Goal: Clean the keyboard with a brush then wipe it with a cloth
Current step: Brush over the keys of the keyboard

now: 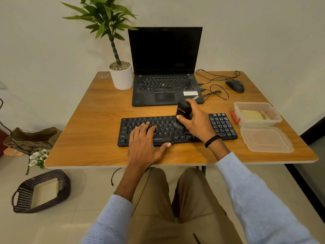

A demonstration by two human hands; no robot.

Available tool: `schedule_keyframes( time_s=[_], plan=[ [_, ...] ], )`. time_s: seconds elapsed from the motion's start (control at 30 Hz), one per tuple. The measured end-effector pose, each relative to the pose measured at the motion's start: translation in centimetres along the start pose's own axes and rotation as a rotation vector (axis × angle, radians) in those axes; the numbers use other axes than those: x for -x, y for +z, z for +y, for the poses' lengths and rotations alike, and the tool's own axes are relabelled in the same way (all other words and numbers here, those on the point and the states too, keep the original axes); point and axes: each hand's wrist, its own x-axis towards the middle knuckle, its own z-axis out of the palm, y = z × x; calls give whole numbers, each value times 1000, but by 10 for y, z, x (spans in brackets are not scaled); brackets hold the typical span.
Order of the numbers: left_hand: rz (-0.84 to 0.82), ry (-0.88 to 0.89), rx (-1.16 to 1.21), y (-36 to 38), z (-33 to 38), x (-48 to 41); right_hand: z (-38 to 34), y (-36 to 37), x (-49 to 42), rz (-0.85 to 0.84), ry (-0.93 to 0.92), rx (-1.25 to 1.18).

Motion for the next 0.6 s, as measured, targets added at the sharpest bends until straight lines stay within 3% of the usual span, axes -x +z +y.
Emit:
schedule_keyframes(
  time_s=[0.07, 0.2, 0.33, 0.47, 0.6],
  plan=[
    [2, -4, 5, 0, 1, 0, 0, -2, -3, 44, 9, -6],
    [5, -9, 10, 0, -1, 0, -6, 1, 0, -150, -53, -58],
    [8, -4, 6, 1, -1, 0, -2, 0, -4, 31, -11, -3],
    [13, -6, 11, 2, -1, 0, -4, 1, -2, -143, -32, -67],
    [12, -4, 1, 0, -1, 0, -1, 0, -4, 89, 10, 29]
  ],
)
